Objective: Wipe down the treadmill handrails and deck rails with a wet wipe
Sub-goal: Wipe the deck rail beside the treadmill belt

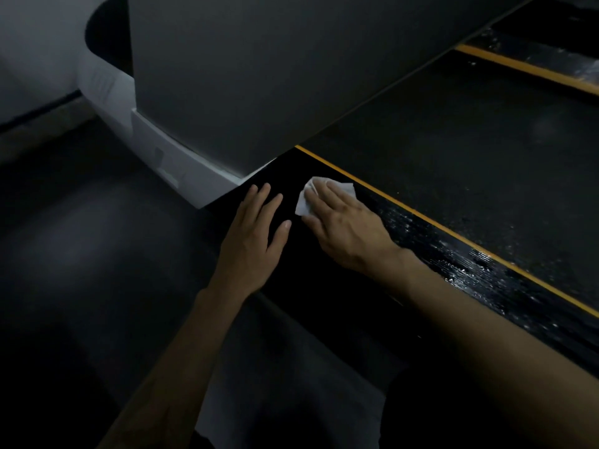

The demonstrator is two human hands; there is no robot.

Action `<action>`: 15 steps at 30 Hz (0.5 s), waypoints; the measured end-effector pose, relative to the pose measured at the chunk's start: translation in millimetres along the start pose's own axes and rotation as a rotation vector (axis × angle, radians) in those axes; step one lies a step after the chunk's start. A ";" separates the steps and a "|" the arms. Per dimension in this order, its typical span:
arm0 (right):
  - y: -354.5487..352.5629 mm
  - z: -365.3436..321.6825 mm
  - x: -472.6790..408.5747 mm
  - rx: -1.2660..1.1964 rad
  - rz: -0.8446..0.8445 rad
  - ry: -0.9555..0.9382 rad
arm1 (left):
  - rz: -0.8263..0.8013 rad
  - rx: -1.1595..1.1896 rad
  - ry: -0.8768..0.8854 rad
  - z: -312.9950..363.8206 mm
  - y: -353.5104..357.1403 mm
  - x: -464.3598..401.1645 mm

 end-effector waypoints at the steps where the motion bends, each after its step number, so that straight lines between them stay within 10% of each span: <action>1: -2.4 1.2 -4.2 0.010 -0.003 0.015 | -0.004 0.001 -0.003 0.1 -0.6 -0.3; 15: -7.6 5.8 -12.0 0.054 -0.040 0.078 | -0.013 -0.038 0.016 -1.5 -4.5 4.6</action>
Point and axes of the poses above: each hand's wrist, its own x-axis away from the middle knuckle, its own y-axis out of the palm, z = x × y, the point moved 4 cm from there along -x, towards the middle knuckle, and after that the axes turned 7 degrees about y, right-handed, at the moved point
